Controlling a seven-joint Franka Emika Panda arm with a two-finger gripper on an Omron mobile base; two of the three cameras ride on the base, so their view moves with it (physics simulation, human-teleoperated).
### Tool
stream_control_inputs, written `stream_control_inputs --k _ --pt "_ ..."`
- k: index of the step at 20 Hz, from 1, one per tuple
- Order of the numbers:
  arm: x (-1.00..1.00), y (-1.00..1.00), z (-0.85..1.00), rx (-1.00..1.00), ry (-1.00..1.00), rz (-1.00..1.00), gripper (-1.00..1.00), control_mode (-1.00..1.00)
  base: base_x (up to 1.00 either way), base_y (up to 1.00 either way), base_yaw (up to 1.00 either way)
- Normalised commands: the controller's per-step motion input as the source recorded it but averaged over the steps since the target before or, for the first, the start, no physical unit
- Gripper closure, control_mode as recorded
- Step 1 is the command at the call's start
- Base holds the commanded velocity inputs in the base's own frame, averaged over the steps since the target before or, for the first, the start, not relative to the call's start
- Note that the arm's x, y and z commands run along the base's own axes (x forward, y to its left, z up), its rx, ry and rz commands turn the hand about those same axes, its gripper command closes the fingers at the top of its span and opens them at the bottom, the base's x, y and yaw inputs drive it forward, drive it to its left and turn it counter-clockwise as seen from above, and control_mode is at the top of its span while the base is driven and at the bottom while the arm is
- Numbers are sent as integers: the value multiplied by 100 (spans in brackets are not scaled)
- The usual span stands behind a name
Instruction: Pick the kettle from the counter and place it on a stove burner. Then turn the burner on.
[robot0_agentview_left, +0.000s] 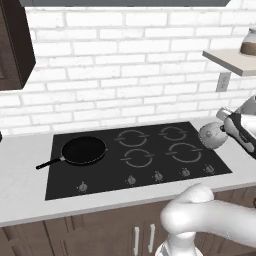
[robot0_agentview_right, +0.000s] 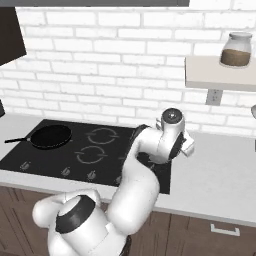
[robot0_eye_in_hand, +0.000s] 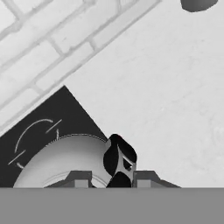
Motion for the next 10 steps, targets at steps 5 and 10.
stream_control_inputs --k 5,10 --pt "67 100 4 -29 19 -24 100 -100 0 0 0" --pt "61 79 0 -17 21 -15 100 -100 0 0 0"
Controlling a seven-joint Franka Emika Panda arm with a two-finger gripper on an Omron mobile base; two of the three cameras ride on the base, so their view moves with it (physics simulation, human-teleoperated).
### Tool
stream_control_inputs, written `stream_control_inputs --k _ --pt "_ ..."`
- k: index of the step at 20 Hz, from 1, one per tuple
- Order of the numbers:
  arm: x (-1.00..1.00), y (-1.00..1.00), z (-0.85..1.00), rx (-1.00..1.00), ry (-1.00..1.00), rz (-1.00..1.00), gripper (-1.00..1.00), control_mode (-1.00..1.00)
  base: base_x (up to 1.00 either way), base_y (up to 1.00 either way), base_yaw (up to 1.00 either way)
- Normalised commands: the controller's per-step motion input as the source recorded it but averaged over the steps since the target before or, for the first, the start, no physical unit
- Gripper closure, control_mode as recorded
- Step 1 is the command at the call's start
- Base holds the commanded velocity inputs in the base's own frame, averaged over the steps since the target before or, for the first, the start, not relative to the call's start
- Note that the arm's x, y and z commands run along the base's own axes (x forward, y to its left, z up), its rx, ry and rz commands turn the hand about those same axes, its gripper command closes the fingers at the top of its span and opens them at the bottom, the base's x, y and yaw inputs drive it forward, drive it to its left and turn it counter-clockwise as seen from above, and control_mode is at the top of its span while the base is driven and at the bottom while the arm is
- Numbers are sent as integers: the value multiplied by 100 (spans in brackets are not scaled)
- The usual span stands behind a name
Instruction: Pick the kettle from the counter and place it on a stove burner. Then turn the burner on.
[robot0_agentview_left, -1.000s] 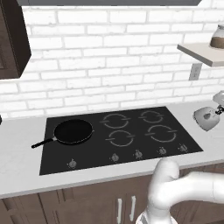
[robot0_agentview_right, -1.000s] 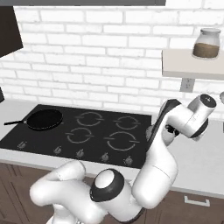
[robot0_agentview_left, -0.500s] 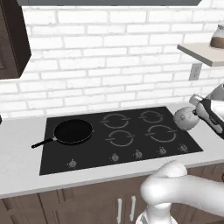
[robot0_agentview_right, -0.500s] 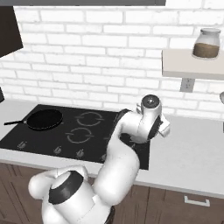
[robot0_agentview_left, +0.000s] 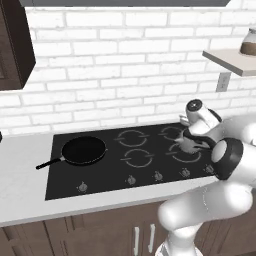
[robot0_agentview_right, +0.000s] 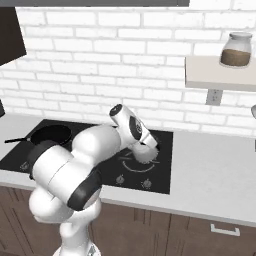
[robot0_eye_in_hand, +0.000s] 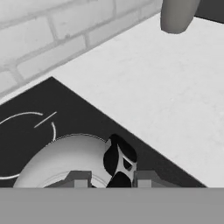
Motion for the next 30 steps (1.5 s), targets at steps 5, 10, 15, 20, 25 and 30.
stream_control_inputs --k 5,10,15,20,25,30 --pt "20 1 -12 0 1 0 100 -100 0 0 0" --pt "46 -11 -18 19 4 -1 100 -100 0 0 0" --pt "26 -1 -3 19 12 -1 100 -100 0 0 0" --pt "0 -1 -43 2 15 0 100 -100 0 0 0" --pt "1 -4 -36 1 7 0 100 -100 0 0 0" --pt "3 0 -6 1 0 0 -100 -100 0 0 0"
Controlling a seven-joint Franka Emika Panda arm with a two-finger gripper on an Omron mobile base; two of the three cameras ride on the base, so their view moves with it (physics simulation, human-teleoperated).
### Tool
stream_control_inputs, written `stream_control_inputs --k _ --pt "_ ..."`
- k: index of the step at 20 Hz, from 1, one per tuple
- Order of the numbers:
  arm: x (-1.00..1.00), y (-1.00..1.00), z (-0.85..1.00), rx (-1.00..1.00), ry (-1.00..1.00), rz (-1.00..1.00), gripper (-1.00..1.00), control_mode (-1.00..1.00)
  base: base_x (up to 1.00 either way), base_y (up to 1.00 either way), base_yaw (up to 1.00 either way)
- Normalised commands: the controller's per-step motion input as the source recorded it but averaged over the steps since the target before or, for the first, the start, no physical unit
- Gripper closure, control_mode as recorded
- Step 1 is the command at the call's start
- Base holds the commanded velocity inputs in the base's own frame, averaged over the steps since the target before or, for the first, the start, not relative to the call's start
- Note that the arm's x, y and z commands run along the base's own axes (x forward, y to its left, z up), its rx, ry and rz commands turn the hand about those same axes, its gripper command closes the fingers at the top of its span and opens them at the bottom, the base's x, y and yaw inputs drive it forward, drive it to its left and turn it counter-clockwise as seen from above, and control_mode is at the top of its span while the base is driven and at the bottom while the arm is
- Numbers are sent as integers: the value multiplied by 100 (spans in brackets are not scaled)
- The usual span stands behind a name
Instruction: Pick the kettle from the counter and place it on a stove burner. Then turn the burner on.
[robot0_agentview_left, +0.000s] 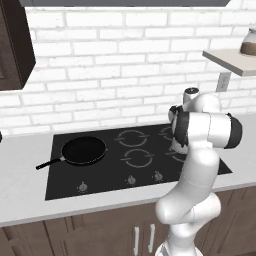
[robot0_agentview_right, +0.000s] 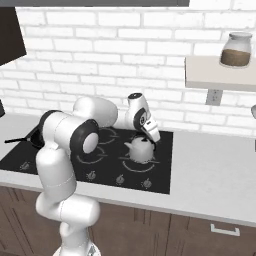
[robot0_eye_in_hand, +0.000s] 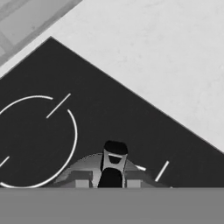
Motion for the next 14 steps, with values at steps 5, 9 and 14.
stream_control_inputs --k 5,9,14 --pt "0 0 6 0 -1 0 -100 -100 0 0 0" --pt "-1 0 37 0 -10 0 -100 -100 0 0 0" --pt "-29 -2 71 2 -13 0 -100 -100 0 0 0"
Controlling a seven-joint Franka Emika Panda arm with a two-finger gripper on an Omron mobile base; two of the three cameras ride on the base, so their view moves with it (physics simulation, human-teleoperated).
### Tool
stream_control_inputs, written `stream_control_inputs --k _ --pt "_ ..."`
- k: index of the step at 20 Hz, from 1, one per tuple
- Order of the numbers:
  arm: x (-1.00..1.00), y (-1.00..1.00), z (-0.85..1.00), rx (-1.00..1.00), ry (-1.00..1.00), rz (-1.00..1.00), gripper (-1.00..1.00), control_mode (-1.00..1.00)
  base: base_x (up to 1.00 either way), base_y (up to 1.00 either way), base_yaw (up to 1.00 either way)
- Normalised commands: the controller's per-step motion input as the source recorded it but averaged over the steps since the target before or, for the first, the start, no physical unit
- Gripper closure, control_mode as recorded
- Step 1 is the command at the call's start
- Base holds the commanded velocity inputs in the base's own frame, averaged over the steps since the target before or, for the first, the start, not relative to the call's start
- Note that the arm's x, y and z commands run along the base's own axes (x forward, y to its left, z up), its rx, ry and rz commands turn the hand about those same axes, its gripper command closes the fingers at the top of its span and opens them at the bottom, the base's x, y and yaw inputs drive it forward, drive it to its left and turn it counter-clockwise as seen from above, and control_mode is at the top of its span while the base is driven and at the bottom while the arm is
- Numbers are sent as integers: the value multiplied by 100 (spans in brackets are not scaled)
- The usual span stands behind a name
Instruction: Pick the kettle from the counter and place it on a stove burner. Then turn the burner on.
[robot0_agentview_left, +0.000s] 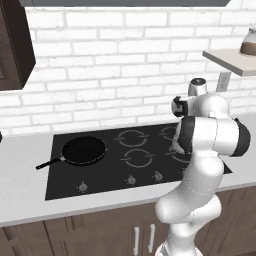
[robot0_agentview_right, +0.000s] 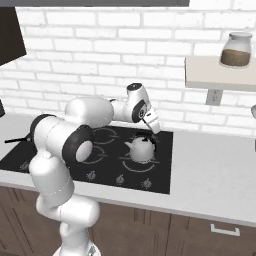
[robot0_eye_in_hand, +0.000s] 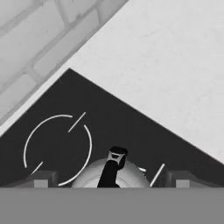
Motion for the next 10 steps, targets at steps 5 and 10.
stream_control_inputs --k 5,10 --pt "-100 -35 16 0 -1 10 -100 -100 0 0 0" --pt "-100 -40 -4 0 1 34 -100 -100 0 0 0"
